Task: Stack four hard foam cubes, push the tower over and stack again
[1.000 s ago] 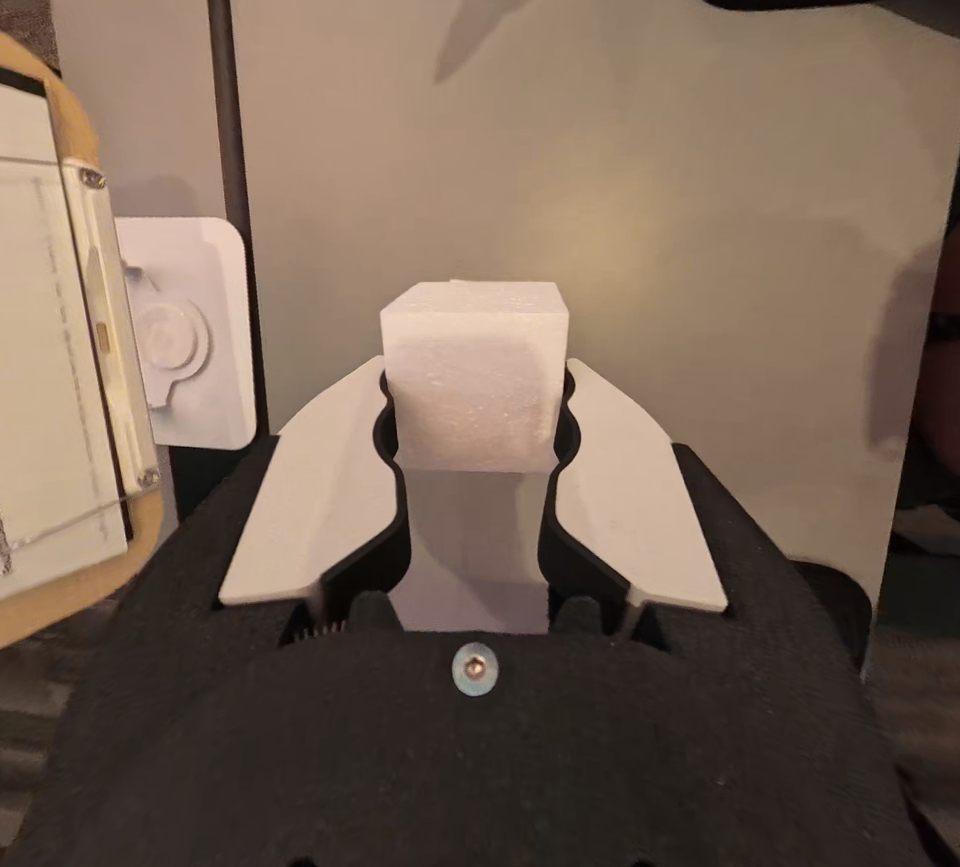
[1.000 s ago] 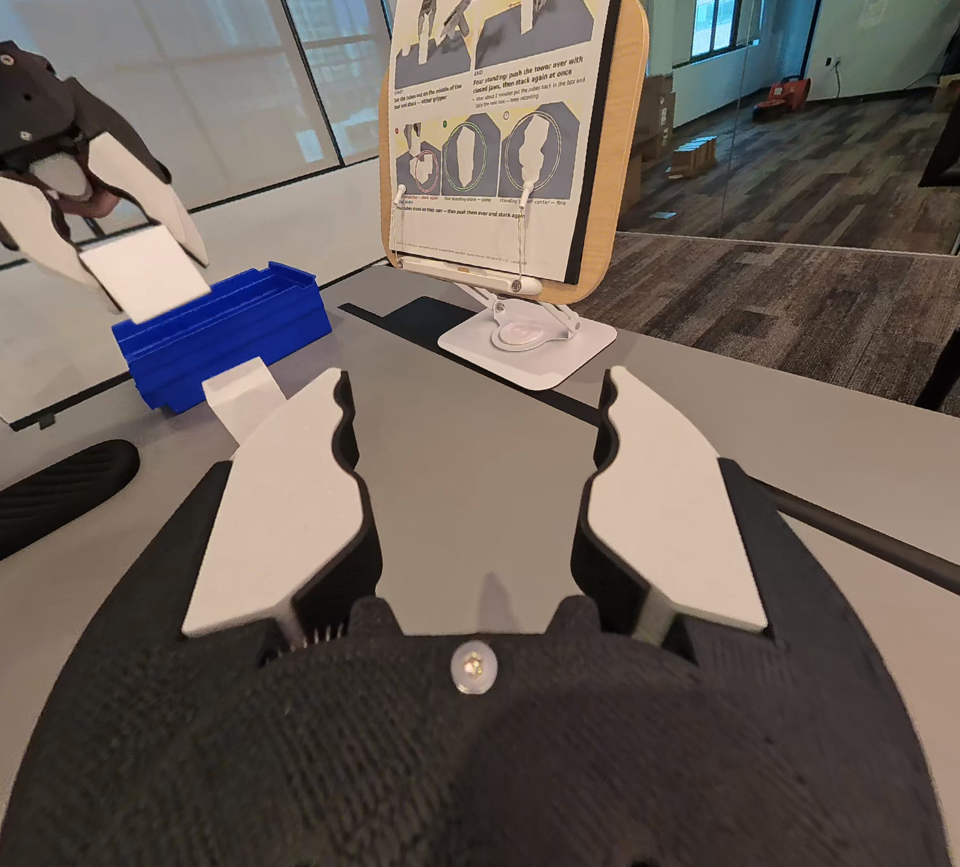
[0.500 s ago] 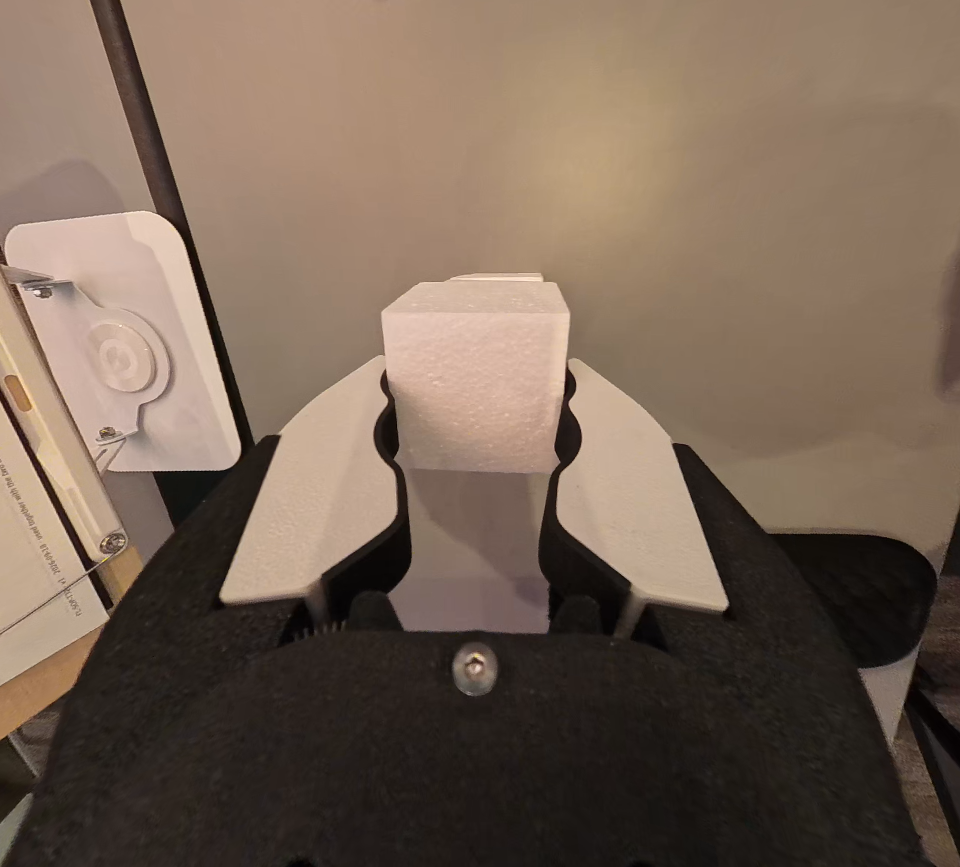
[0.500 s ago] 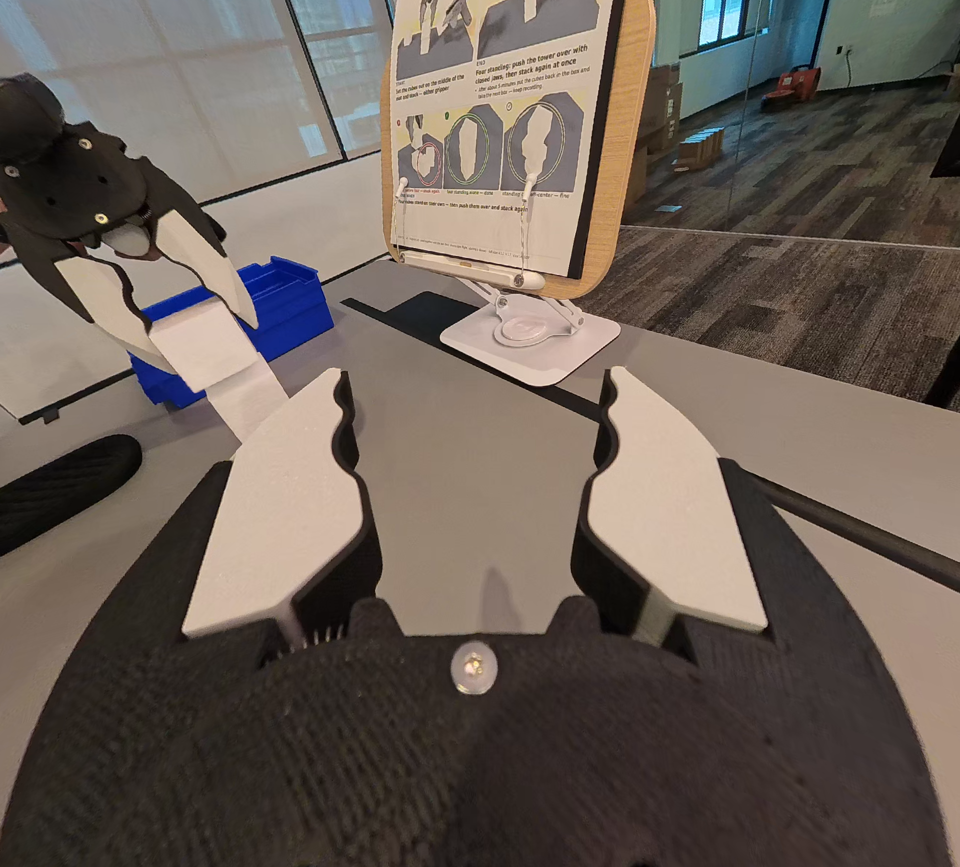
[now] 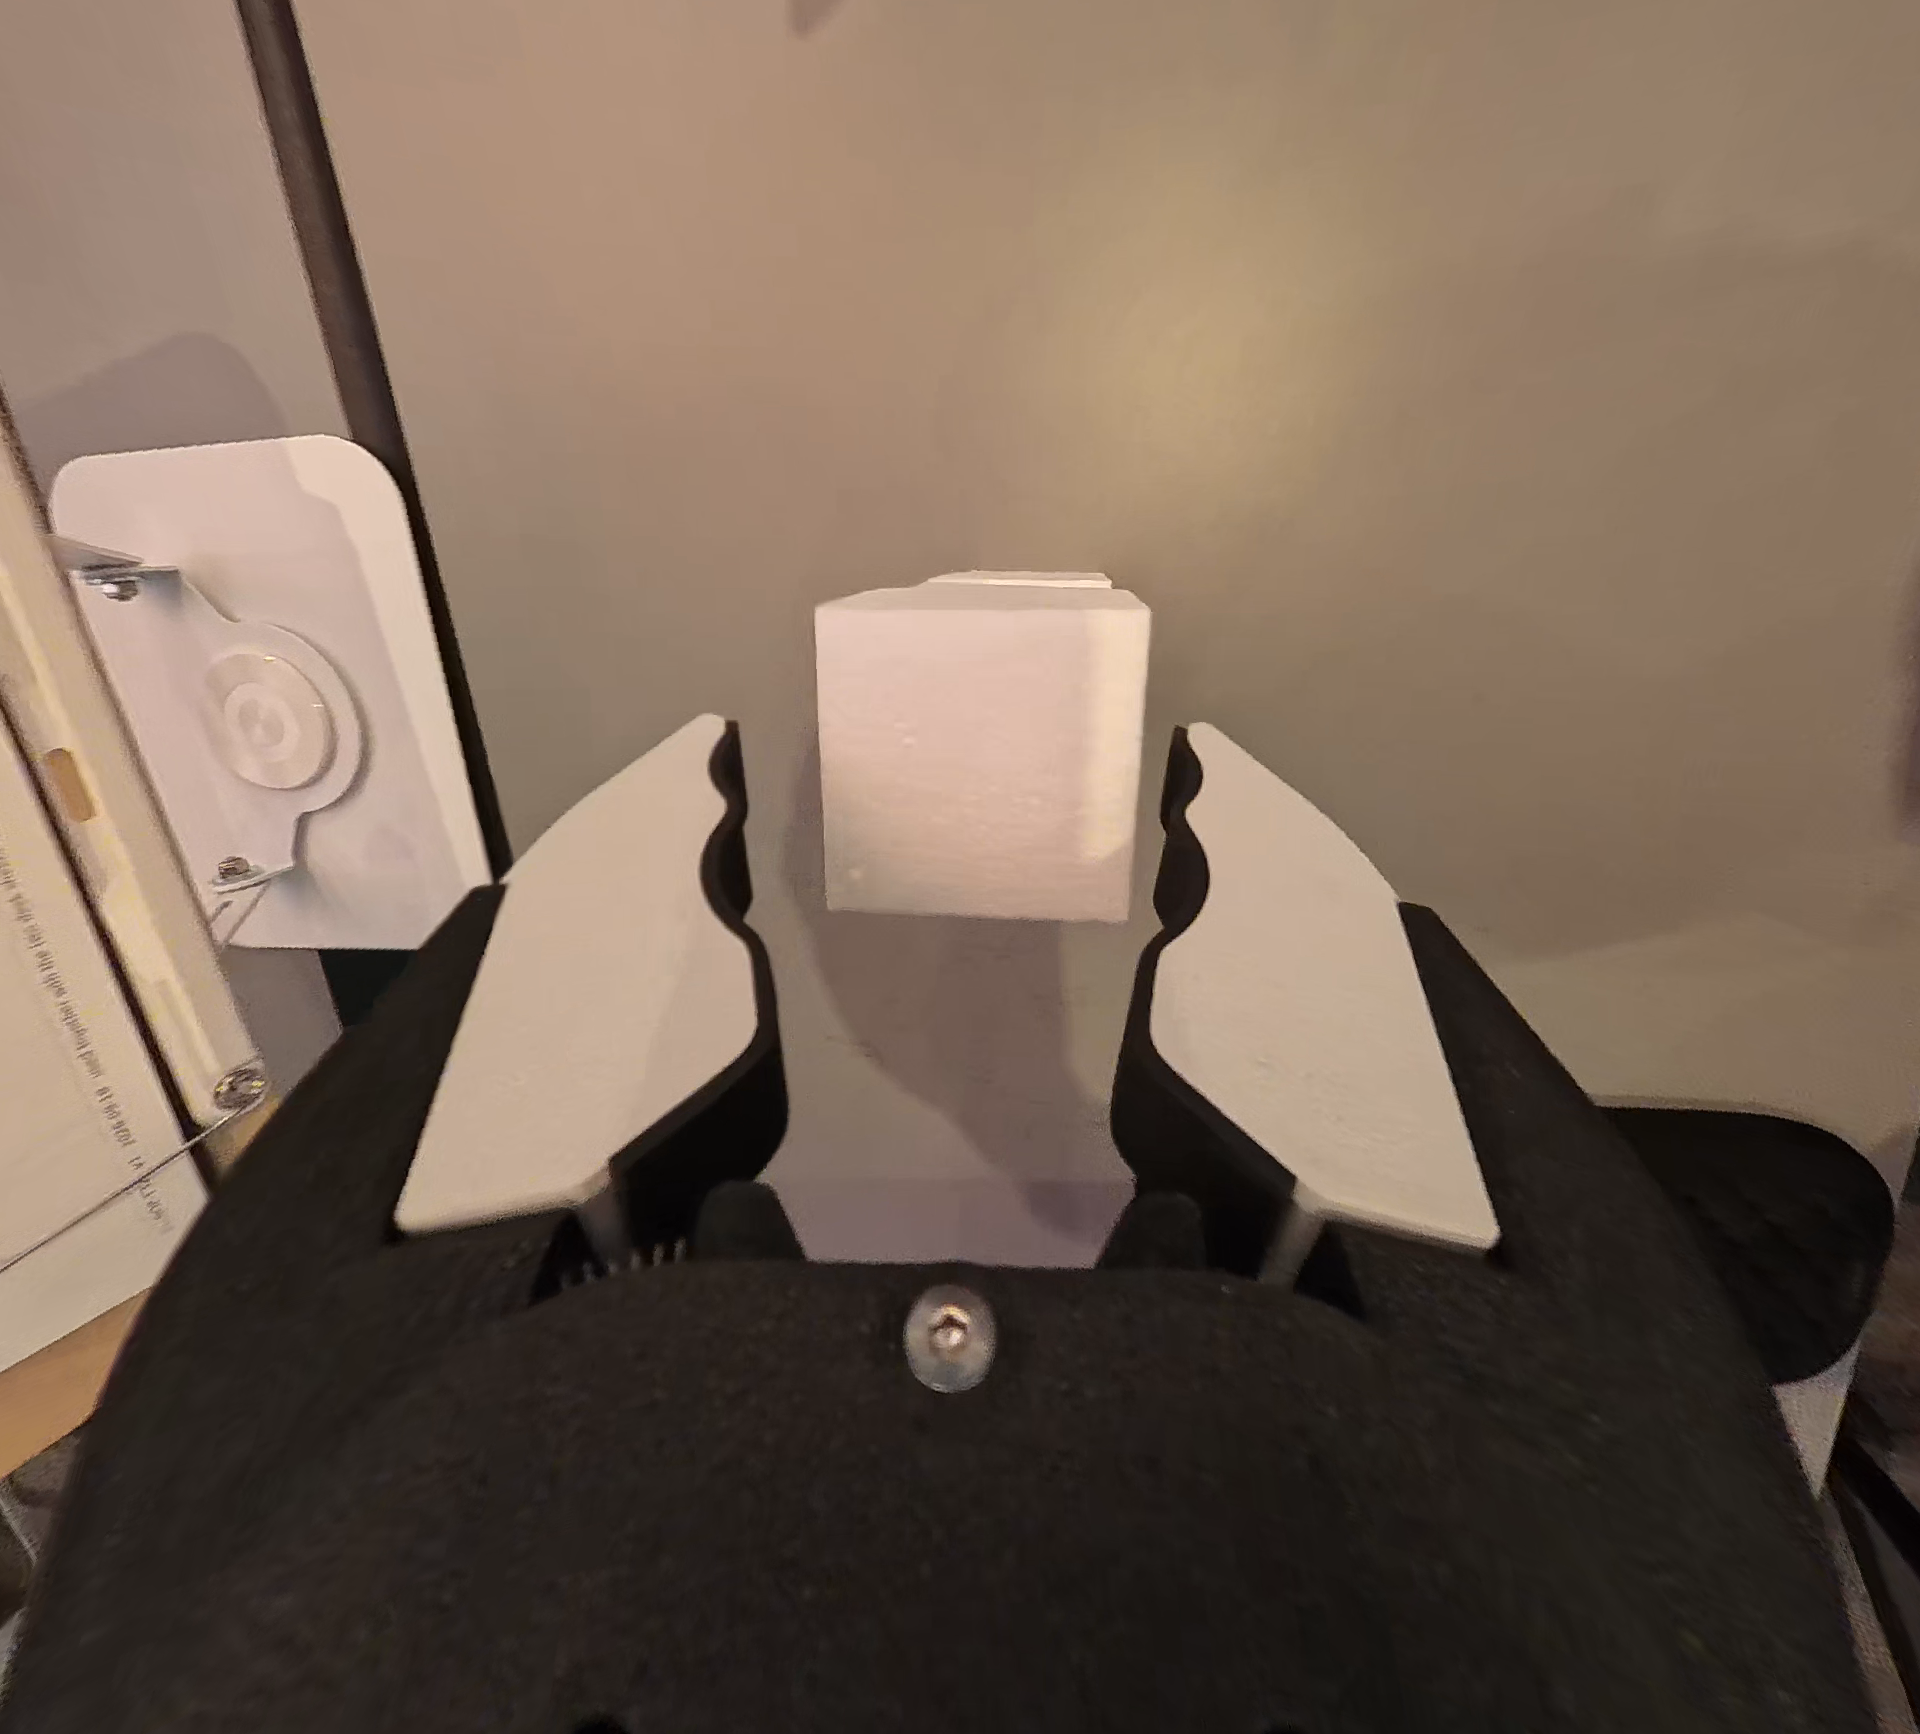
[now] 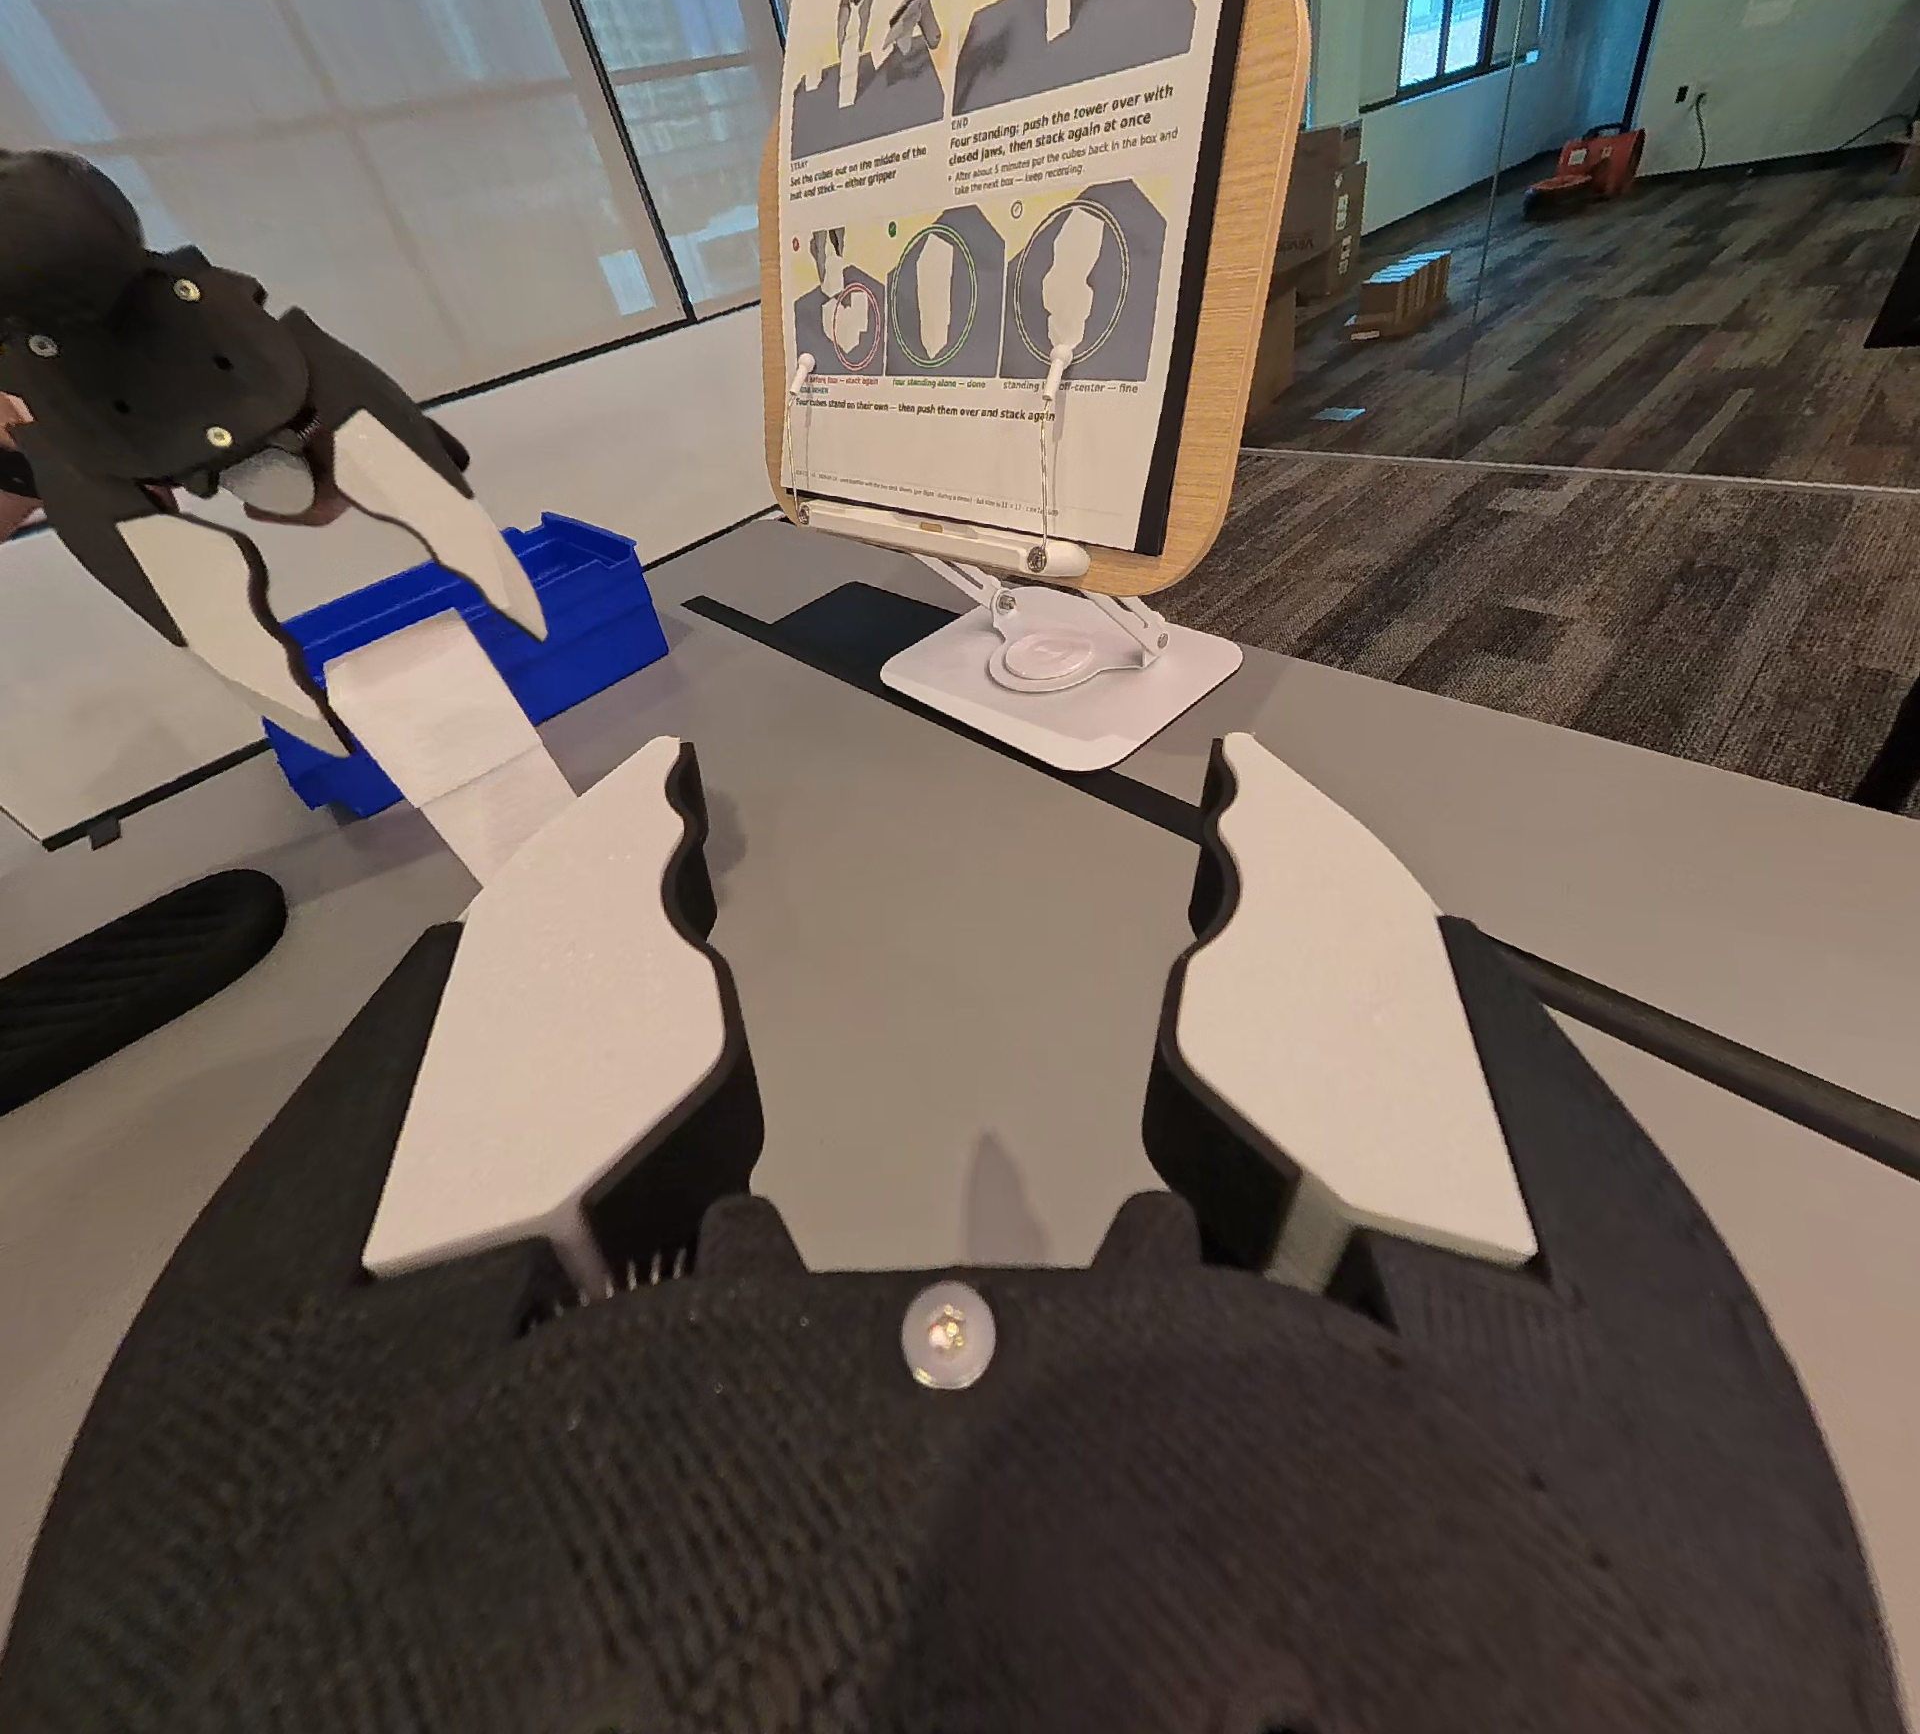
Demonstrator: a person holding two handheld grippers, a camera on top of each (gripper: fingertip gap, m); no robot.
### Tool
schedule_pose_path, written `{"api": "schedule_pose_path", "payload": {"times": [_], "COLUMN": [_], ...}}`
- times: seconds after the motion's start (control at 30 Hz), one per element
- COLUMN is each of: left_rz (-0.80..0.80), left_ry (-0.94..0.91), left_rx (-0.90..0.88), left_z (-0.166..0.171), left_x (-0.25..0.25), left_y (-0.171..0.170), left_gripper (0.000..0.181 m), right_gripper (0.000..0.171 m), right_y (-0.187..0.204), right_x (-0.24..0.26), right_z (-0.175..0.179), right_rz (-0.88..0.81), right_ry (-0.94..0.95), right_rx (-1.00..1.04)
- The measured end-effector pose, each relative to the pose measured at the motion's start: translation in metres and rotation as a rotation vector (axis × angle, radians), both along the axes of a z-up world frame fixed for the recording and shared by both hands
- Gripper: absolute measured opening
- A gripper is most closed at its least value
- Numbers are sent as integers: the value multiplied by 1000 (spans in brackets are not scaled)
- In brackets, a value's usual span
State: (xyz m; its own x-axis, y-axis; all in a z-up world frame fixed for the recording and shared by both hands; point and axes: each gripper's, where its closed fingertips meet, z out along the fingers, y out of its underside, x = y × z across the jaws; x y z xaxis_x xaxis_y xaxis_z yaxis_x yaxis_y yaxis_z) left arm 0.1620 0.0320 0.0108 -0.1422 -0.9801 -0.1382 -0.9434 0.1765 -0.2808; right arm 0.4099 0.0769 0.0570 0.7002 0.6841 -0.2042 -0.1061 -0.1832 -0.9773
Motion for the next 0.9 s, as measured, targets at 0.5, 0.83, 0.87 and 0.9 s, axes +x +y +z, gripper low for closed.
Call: {"api": "schedule_pose_path", "payload": {"times": [0.5,0.83,0.87,0.9], "left_rz": [614,1015,1023,1025], "left_ry": [-1017,-1123,-1123,-1117], "left_rx": [679,939,936,938], "left_z": [185,191,188,185], "left_x": [-57,-142,-145,-147], "left_y": [69,78,77,76], "left_gripper": [103,101,101,100], "right_gripper": [106,100,100,101], "right_y": [-1,6,7,7], "right_x": [-31,-94,-97,-98], "right_z": [31,32,31,32], "right_rz": [-144,-444,-479,-515], "right_ry": [-175,-576,-617,-652], "right_rx": [115,226,246,267]}}
